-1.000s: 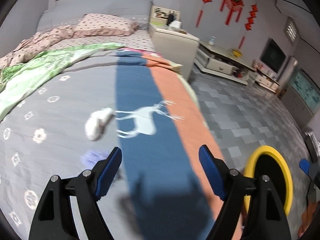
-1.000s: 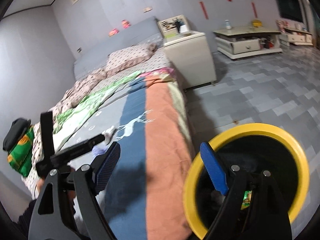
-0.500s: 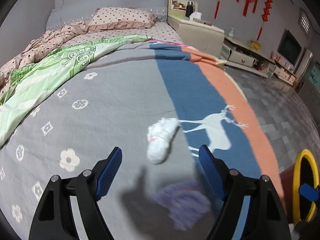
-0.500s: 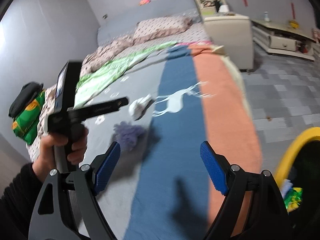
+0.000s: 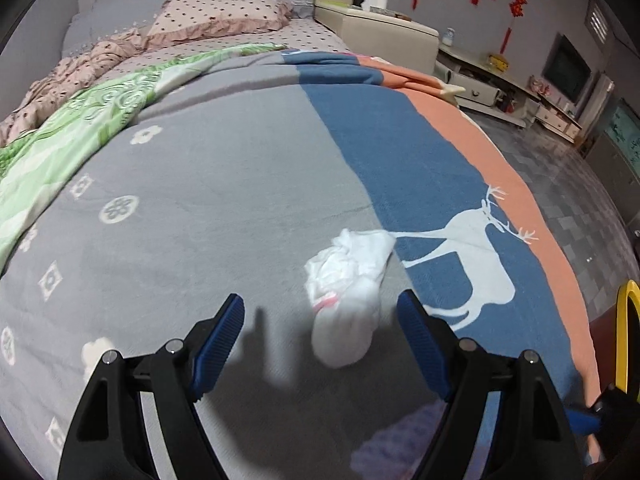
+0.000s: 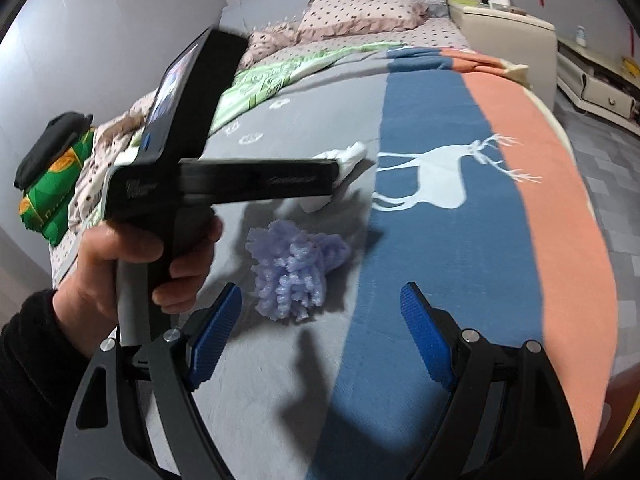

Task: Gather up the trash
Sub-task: 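Grasp the white tissue bundle with the left tool while the right tool grasps the purple mesh scrubber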

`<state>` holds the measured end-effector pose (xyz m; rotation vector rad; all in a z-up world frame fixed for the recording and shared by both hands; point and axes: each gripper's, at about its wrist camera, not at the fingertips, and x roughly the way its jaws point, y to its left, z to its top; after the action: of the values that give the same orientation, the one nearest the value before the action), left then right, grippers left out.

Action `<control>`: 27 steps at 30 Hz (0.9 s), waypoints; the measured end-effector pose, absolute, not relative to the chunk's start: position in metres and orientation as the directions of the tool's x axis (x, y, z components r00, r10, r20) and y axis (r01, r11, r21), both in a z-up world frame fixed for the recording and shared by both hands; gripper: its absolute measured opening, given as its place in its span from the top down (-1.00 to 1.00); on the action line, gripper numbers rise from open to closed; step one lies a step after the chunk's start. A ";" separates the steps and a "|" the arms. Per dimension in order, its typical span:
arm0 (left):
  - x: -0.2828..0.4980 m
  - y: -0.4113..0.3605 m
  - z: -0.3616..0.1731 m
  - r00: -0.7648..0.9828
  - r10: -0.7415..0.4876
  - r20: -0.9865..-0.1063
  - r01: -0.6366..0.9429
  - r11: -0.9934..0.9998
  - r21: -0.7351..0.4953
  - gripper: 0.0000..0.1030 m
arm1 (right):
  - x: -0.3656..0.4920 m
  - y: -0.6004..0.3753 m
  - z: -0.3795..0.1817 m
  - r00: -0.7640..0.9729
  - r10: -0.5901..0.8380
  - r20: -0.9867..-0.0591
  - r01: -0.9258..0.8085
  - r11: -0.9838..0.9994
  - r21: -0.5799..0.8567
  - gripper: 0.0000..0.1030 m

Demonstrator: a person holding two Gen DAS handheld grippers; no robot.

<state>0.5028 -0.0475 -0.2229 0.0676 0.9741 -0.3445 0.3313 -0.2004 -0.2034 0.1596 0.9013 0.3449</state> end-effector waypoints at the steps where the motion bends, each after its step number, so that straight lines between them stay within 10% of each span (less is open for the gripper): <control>1: 0.505 -0.049 -0.225 0.510 -0.253 -0.822 0.317 0.944 -0.094 -0.33 | 0.334 -0.197 -0.206 0.567 0.359 -0.741 -0.227 0.933 0.278 -0.52; 9: 0.523 -0.051 -0.245 0.451 -0.325 -0.831 0.337 0.925 -0.179 0.43 | 0.362 -0.180 -0.230 0.524 0.362 -0.771 -0.238 0.931 0.276 -0.13; 15: 0.522 -0.049 -0.245 0.464 -0.348 -0.814 0.336 0.920 -0.202 0.52 | 0.368 -0.170 -0.236 0.507 0.370 -0.778 -0.258 0.927 0.273 0.40; 27: 0.479 -0.032 -0.195 0.546 -0.362 -0.756 0.297 0.927 -0.229 0.53 | 0.314 -0.213 -0.196 0.509 0.440 -0.740 -0.234 0.898 0.372 0.47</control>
<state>0.4791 -0.0318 -0.1945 -0.0768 0.9133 -0.3911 0.3141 -0.2128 -0.1964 0.2361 0.9556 0.4105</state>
